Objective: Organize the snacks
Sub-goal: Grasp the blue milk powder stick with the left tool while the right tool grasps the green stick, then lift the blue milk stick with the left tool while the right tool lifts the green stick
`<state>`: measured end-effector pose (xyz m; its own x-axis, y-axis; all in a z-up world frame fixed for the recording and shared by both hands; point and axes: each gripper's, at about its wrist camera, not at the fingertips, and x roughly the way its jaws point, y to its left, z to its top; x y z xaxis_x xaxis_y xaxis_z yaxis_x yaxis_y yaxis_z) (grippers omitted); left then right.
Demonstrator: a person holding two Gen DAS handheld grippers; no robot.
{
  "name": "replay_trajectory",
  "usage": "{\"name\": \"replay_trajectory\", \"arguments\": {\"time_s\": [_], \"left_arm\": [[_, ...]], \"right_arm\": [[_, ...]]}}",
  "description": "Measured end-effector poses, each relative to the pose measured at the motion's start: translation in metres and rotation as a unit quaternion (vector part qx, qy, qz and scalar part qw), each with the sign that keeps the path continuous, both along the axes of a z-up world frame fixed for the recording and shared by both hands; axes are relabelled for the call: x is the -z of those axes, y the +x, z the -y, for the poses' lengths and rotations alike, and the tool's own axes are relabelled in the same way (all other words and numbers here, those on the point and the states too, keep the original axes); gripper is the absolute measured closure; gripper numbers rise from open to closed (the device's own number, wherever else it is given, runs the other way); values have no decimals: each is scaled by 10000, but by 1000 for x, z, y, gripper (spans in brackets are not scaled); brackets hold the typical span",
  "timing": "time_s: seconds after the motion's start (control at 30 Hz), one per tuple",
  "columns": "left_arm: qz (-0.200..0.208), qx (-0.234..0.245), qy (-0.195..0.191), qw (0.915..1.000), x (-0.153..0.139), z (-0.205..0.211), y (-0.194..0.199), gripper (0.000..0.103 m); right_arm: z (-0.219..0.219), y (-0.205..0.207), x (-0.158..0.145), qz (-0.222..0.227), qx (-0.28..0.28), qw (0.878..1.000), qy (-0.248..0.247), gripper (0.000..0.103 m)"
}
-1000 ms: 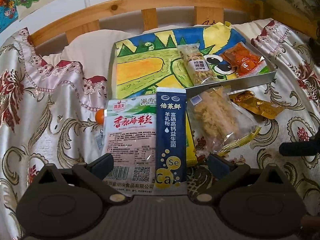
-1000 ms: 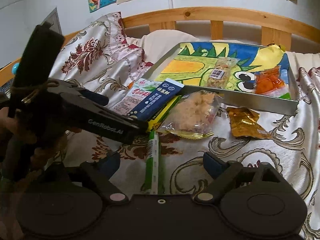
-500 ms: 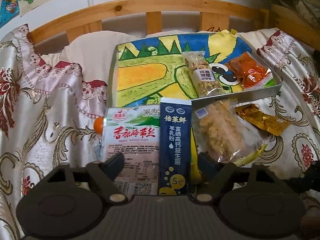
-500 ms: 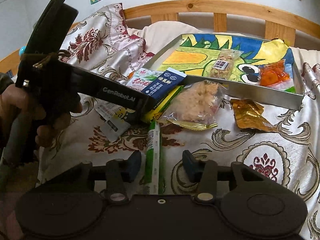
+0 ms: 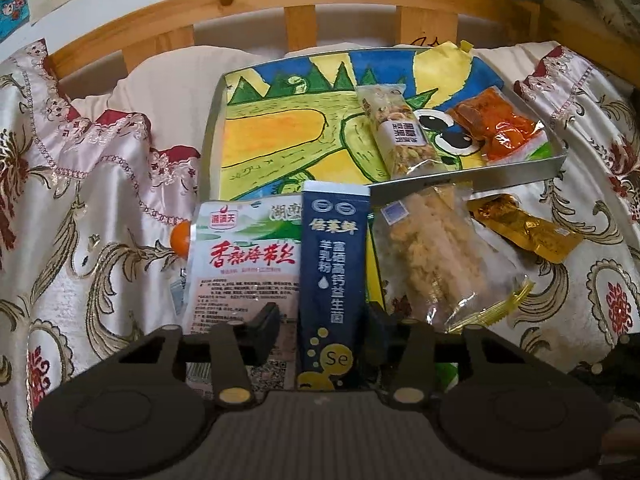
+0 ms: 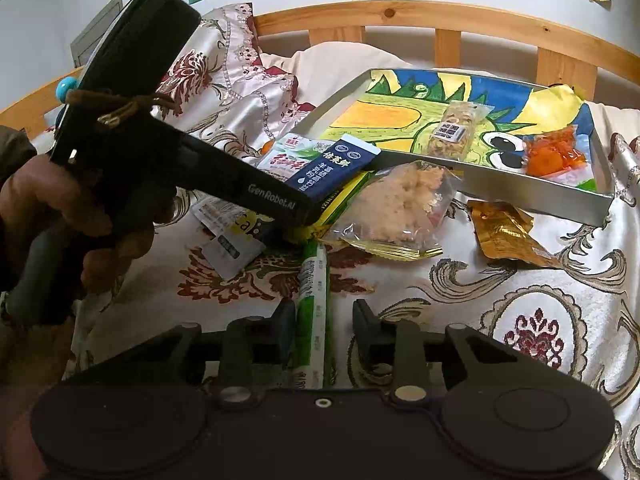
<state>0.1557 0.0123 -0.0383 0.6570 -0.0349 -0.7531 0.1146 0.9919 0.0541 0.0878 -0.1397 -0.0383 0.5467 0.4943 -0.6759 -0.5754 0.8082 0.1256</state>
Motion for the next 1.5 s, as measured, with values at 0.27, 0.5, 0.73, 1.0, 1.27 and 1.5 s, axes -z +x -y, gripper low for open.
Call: {"name": "replay_trajectory", "arguments": {"time_s": [0.27,0.5,0.73,1.0,1.27,1.5], "left_arm": [[-25,-98,-62,9999,-3,-4,-4,68],[-1,-279,-276,9992,-12,-8,-17,70],[53,-359,-422,9984,-23,-6,-26,71],[266,-418,-441,9978,-45,0,-22,71],[379,-408,-378,9977,-62,25,12,71],[540,-292,-335,9976,-85,57,59,71]], "right_arm": [[-4,-4,0,116,-121,9998,-93,84],[-8,-14,-3,451,-234,9980,-386,86],[-10,-28,-9,916,-386,9925,-715,86],[2,-33,-28,1601,-257,9831,-850,86],[33,15,-52,2028,610,9758,-547,86],[65,77,-56,2413,1274,9609,-472,87]]}}
